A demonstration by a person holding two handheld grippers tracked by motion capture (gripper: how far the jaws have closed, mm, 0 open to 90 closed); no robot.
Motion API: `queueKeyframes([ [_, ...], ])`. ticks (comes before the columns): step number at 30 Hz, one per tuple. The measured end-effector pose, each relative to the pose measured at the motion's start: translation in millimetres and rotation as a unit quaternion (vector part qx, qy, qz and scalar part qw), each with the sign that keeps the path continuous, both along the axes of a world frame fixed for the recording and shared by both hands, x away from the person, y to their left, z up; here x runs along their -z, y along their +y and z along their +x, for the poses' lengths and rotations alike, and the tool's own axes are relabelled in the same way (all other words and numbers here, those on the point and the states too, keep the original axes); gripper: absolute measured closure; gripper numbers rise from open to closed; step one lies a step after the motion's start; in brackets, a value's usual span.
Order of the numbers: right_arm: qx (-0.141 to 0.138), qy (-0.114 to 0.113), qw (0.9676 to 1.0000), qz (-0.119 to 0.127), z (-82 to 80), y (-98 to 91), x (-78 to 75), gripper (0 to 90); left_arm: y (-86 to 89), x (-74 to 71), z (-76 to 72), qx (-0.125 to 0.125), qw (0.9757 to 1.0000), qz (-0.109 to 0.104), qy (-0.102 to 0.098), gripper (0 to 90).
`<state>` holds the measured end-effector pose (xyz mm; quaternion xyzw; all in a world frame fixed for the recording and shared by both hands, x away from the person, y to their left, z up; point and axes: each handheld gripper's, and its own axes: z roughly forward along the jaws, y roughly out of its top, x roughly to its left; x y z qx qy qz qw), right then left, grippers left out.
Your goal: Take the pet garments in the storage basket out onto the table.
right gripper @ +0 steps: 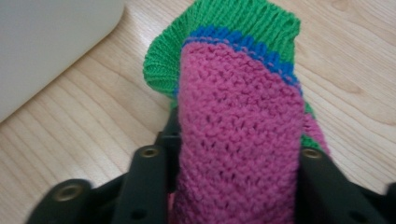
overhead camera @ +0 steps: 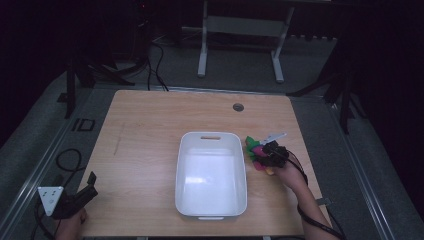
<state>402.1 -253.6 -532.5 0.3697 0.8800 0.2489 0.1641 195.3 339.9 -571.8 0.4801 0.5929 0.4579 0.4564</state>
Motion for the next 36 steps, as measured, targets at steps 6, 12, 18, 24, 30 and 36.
queueKeyframes([
  [6, -0.019, 0.008, 0.9998, -0.001, -2.1, 2.2, -6.0, 42.2, 0.5, 0.0, -0.1, 0.001, 1.0000, -0.001, 0.001, 1.8],
  [12, -0.017, -0.002, 0.9997, 0.020, -8.8, -6.6, -26.7, 32.2, 0.4, 0.0, -0.2, 0.001, 1.0000, -0.001, 0.000, 1.8],
  [18, -0.008, -0.013, 0.9989, 0.045, -22.8, -24.3, -40.2, 25.3, 0.4, 0.0, -0.2, 0.001, 1.0000, -0.001, 0.000, 1.8],
  [24, -0.021, -0.021, 0.9964, 0.079, -43.3, -47.4, -41.3, 15.8, 0.1, 0.1, -0.2, 0.000, 1.0000, 0.000, -0.001, 1.8],
  [30, -0.001, -0.029, 0.9940, 0.106, -61.0, -69.3, -33.6, 13.4, 0.0, 0.1, -0.2, 0.000, 1.0000, 0.000, -0.001, 1.8],
  [36, 0.034, -0.071, 0.9871, 0.139, -80.3, -90.3, -24.0, 12.1, 0.0, 0.1, -0.3, 0.000, 1.0000, 0.000, -0.001, 1.8],
])
